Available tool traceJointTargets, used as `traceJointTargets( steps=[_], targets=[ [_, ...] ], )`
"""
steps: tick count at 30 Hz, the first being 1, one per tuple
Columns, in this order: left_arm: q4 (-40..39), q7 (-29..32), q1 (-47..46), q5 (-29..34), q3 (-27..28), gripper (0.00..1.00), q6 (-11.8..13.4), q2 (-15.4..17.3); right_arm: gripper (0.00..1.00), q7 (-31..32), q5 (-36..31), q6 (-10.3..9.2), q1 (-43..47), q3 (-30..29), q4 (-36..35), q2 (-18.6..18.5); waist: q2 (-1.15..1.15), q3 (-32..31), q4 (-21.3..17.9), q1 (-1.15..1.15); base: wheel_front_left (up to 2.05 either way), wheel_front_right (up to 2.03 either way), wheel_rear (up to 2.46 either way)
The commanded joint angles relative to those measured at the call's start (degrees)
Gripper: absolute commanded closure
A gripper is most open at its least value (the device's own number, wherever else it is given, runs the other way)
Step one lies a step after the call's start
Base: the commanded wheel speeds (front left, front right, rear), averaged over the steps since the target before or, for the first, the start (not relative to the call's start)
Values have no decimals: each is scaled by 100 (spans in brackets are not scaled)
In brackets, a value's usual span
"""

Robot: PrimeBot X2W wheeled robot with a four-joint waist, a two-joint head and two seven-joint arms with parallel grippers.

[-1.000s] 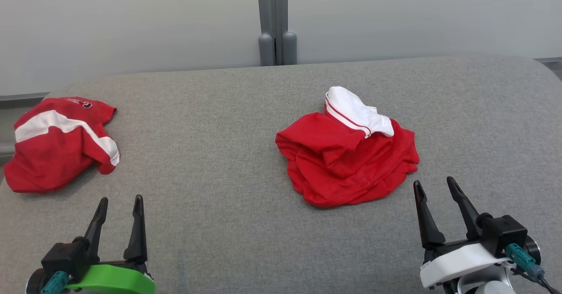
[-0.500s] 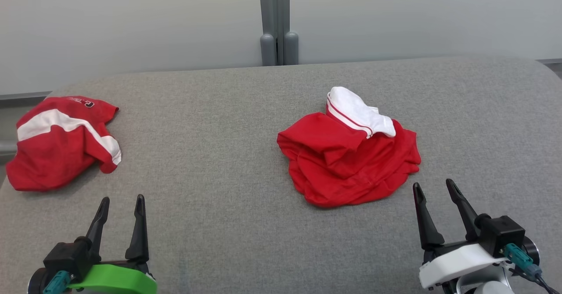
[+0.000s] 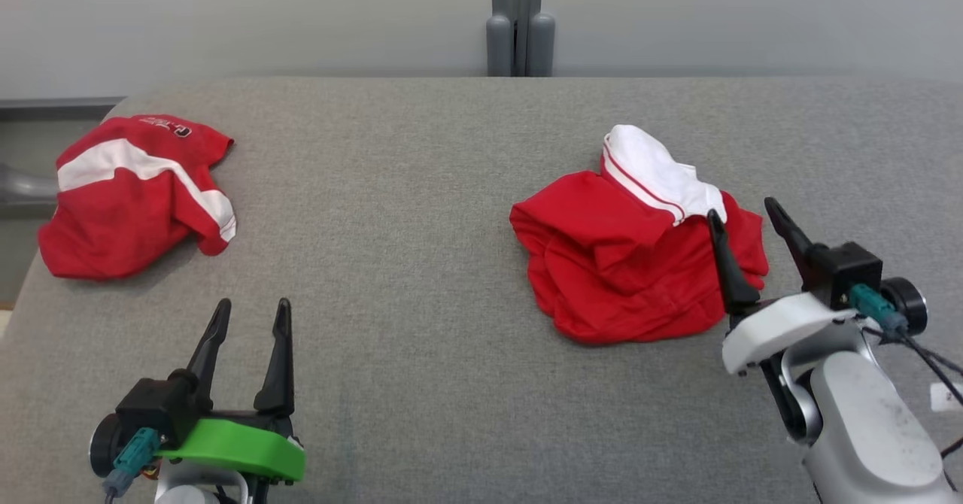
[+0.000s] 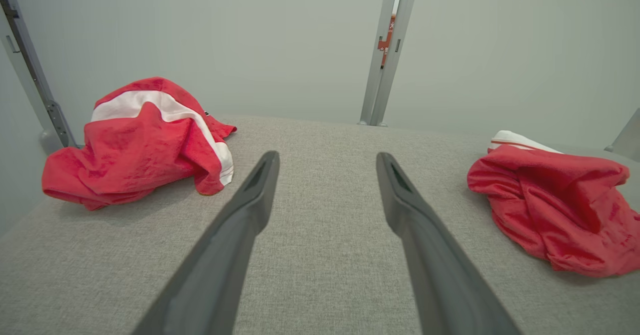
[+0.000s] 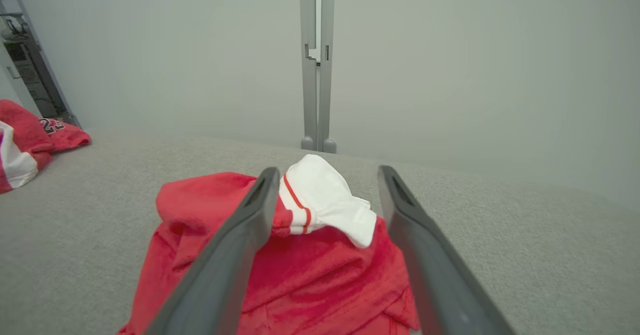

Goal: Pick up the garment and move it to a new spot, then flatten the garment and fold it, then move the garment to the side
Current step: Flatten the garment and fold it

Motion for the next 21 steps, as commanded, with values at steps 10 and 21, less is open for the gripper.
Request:
traceJointTargets(
  steps=[10, 21],
  targets=[
    [112, -1, -535, -59, -286, 0, -17, -186, 0, 264, 80, -2, -1298, 127, 1919, -208, 0, 677, 724, 0, 0, 0, 0],
    [233, -1, -640, -72, -377, 0, -17, -259, 100, 255, 557, -2, -1656, 501, 3214, -125, 0, 773, 915, 0, 0, 0, 0]
  ],
)
